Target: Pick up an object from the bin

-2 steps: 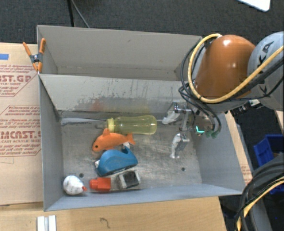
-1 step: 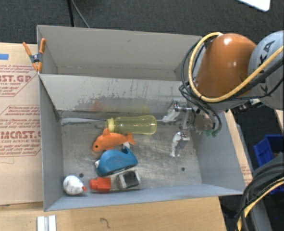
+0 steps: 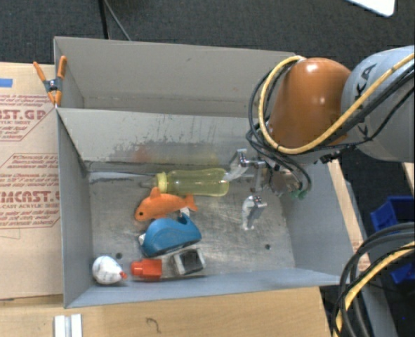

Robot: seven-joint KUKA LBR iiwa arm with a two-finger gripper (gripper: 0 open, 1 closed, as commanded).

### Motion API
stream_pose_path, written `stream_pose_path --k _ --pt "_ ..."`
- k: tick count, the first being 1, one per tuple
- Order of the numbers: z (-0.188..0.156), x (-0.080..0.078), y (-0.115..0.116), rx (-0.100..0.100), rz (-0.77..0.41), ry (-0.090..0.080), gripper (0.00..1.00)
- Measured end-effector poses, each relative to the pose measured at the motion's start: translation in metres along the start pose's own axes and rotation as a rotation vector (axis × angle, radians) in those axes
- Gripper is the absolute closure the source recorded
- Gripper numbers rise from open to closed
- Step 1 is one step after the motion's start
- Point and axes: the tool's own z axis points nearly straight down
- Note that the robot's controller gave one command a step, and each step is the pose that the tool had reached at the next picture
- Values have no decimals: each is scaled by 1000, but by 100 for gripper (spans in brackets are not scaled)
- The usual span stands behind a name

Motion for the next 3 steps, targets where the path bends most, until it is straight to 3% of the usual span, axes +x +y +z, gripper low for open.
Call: stream_pose_path --k 1,2,3 --pt "23 -48 52 -1 -63 2 0" --pt "48 -48 63 -2 -330 1 0" --pt "74 -50 90 -8 -327 5 0"
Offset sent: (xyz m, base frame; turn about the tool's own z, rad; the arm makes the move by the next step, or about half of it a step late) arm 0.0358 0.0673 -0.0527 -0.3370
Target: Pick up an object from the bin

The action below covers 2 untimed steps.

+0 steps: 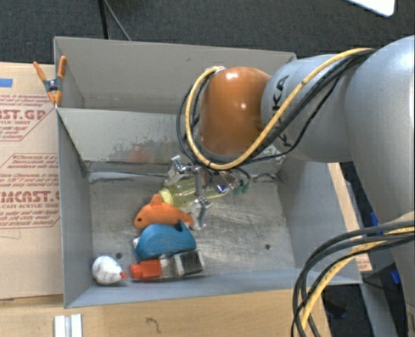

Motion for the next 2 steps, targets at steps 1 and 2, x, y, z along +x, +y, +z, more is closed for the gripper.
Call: stream_pose_path --k 1,2 --pt "26 -27 15 26 -229 -19 100" --pt "26 -28 15 25 -229 -20 100"
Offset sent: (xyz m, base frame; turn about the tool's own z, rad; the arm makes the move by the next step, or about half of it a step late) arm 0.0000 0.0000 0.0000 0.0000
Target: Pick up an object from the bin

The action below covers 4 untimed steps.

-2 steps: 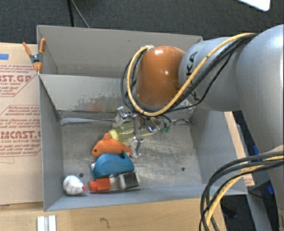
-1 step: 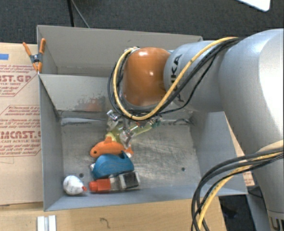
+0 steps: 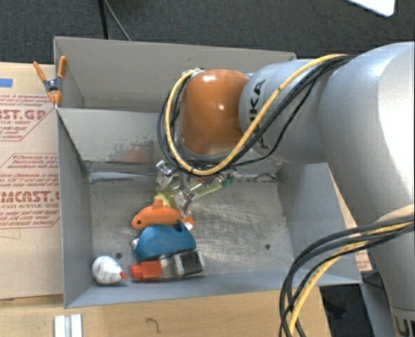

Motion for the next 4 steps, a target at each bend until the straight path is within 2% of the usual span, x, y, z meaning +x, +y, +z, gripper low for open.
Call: stream_pose_path --k 1,2,3,4 --pt "-2 4 0 -5 -1 -7 100" --pt "-2 -1 -2 -16 3 12 100" --pt "-29 1 -1 -16 1 9 100" --pt "-9 -3 -2 -20 4 14 100"
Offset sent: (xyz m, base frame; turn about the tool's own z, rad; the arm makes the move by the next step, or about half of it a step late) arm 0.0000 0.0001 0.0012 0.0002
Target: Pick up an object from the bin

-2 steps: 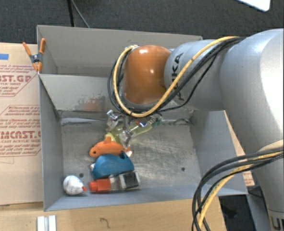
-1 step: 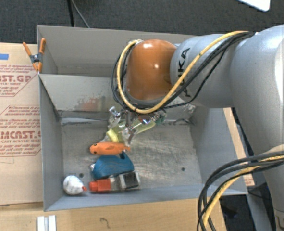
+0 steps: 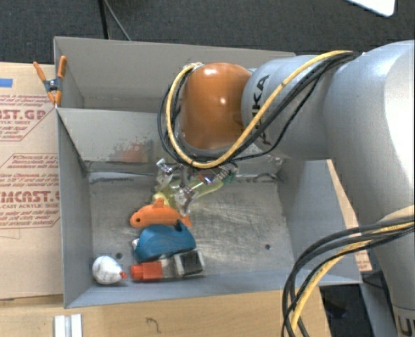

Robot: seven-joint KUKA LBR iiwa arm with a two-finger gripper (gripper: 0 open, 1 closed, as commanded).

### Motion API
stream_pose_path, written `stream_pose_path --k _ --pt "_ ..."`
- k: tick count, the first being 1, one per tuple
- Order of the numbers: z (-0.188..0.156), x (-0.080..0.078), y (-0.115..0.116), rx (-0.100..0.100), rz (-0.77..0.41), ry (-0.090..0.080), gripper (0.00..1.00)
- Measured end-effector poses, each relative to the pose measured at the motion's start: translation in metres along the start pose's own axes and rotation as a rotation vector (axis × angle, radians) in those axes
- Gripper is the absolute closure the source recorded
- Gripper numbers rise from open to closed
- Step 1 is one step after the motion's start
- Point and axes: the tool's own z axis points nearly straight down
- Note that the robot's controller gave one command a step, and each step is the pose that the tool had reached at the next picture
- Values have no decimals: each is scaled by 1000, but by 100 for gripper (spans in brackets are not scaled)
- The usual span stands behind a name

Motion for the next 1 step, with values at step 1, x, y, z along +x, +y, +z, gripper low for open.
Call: stream_pose_path --k 1 --pt "-39 2 1 2 -2 -1 100"
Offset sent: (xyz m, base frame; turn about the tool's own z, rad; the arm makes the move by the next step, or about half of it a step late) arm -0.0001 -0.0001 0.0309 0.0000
